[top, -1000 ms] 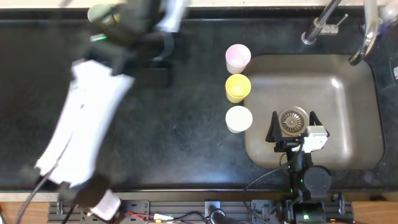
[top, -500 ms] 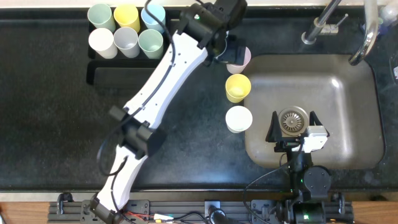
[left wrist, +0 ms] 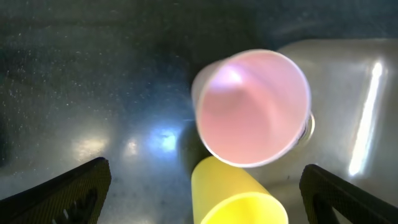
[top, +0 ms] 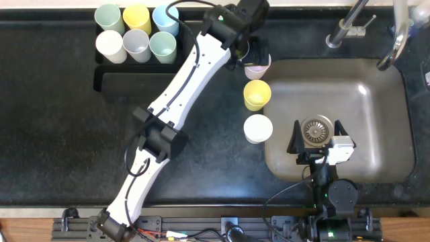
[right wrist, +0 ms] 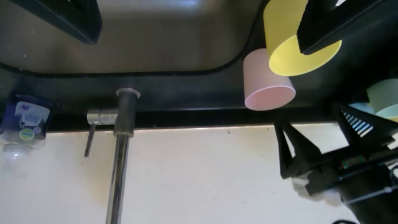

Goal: Store Cups

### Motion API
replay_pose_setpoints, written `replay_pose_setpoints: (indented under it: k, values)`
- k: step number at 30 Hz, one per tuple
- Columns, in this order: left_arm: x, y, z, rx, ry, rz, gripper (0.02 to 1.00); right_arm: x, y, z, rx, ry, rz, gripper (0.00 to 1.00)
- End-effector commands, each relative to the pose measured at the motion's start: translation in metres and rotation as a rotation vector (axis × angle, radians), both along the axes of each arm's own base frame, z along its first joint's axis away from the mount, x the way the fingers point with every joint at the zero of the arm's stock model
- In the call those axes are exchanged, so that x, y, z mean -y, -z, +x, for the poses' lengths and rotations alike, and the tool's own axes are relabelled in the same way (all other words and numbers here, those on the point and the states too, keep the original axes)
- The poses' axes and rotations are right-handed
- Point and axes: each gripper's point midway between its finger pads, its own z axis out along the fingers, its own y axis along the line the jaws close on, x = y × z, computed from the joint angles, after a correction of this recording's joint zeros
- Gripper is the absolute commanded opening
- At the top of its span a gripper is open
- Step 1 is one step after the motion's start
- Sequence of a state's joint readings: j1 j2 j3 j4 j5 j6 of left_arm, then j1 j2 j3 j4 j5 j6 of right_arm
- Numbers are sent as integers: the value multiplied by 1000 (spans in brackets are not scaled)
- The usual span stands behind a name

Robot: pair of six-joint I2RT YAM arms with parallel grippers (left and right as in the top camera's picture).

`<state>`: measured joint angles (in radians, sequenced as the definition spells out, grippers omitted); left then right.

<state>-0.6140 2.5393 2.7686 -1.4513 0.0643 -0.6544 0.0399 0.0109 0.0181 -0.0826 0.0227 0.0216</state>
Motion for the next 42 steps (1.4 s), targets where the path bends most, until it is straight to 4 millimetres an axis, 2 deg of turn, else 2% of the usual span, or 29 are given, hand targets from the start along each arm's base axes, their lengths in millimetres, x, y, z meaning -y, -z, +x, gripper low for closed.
replay_pose_setpoints:
  k: [1,7,19,24,34,35,36,37,38,39,40,42]
  values:
    - [-12,7,12,-27,-79,-23,1000,-1,4,0,-1,-4,-7,993]
    - [-9,27,12,-71,-73,-23,1000,-1,4,0,-1,-4,-7,998]
    - [-8,33,13,-87,-72,-36,1000,-1,4,0,-1,-4,-7,996]
    - [-12,44,12,-115,-83,-20,1000,-1,4,0,-1,-4,-7,996]
    - [-11,53,12,-133,-81,-16,998,-1,4,0,-1,-4,-7,996]
    - [-11,54,11,-134,-81,-14,967,-1,4,0,-1,-4,-7,998]
    - [-11,56,11,-137,-81,-13,877,-1,4,0,-1,-4,-7,996]
    - [-11,57,12,-136,-81,-13,678,-1,4,0,-1,-4,-7,996]
    - [-11,57,13,-133,-81,-14,283,-1,4,0,-1,-4,-7,998]
    - [-10,57,14,-128,-82,-14,88,-1,4,0,-1,-4,-7,998]
    - [-10,57,16,-120,-83,-16,36,-1,4,0,-1,-4,-7,996]
    - [-8,55,21,-99,-76,-25,36,-1,4,0,-1,-4,-7,998]
